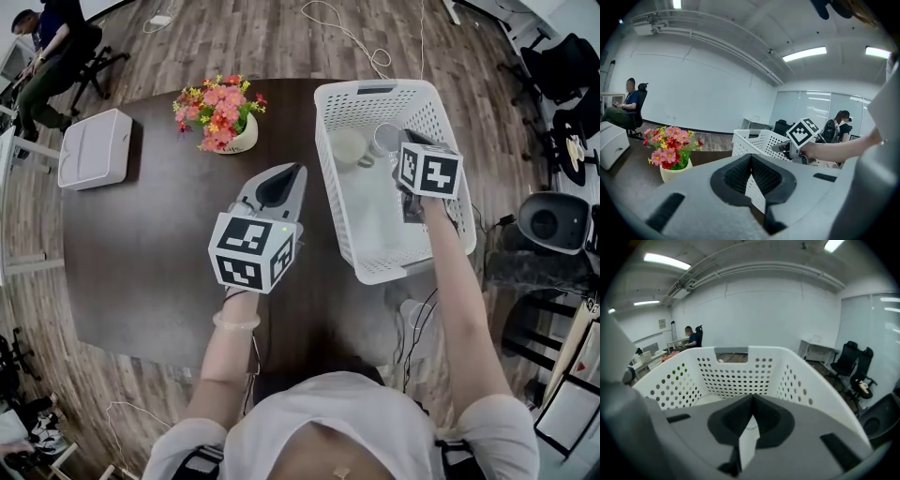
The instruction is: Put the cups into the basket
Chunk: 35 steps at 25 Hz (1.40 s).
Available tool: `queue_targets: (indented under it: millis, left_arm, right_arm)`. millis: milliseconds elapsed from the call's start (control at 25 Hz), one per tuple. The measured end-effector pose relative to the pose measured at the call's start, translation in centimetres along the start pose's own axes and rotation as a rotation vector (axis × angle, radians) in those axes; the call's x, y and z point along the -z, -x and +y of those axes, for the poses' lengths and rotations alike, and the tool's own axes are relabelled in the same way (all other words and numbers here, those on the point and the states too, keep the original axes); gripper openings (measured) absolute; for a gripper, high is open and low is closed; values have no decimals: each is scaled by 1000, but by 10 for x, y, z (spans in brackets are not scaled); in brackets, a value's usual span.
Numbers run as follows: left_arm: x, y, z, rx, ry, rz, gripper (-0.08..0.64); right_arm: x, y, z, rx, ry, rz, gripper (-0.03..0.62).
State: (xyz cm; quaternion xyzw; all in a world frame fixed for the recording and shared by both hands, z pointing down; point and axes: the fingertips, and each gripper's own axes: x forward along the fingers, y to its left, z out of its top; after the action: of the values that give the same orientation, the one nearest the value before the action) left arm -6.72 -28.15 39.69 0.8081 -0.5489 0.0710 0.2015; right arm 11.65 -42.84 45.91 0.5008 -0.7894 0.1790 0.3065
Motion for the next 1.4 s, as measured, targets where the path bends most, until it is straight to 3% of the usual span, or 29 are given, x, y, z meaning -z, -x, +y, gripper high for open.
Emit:
queue_targets:
  millis: [160, 680, 1120, 1400]
  left_arm:
    - [-7, 11, -12, 3, -10, -22, 11]
    - [-31, 64, -62, 22, -43, -120, 11]
    - [-25, 88, -104, 61, -58, -165, 11]
    - [-10, 100, -121, 85, -69, -143, 11]
  right_arm:
    - [-11, 22, 9, 12, 59, -68, 11]
    - [-46, 140, 45, -61, -4, -278, 11]
    - [-15, 212, 49, -49, -88, -371, 11]
    - [6, 242, 60, -31, -90, -411, 11]
